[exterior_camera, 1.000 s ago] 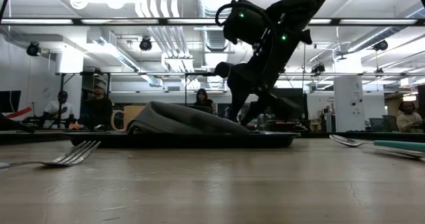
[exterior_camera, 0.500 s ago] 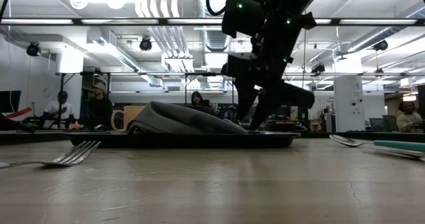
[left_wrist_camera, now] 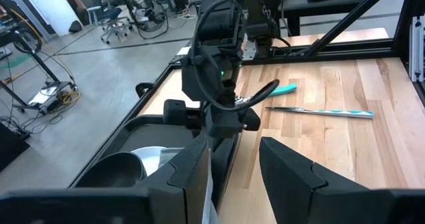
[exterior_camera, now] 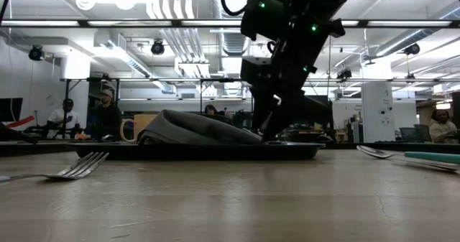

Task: Set up tray
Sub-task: Put the napkin to the right of the plate on the serving tray

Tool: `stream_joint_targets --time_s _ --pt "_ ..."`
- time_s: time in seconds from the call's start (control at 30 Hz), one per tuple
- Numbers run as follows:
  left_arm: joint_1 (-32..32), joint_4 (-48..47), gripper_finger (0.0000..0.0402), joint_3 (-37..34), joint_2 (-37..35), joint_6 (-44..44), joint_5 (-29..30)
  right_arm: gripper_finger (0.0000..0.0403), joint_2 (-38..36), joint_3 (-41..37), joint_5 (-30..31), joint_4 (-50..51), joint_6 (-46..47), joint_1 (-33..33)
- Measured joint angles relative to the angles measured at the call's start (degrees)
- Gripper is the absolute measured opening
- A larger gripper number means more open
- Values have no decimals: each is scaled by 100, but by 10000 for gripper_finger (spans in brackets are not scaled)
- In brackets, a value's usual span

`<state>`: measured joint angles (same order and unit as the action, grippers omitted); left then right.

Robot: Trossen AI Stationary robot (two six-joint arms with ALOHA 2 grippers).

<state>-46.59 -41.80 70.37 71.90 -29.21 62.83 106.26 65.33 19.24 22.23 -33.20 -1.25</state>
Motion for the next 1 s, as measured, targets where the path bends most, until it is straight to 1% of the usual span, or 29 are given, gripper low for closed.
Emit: stream_joint_targets --time_s 0.23,0.5,0.83,0.9,1.0 --pt "0 0 117 0 0 18 0 171 15 -430 -80 -582 90 -40" --pt "0 0 116 2 -7 64 0 171 11 -483 23 -1210 64 -47" --pt "0 0 116 0 -7 64 0 171 72 -594 -112 -1439 135 -53" --pt "0 0 116 0 -9 62 0 164 74 -622 -74 -1626 162 -51" --pt "0 0 116 1 -11 64 0 134 74 -653 195 -1708 133 -50"
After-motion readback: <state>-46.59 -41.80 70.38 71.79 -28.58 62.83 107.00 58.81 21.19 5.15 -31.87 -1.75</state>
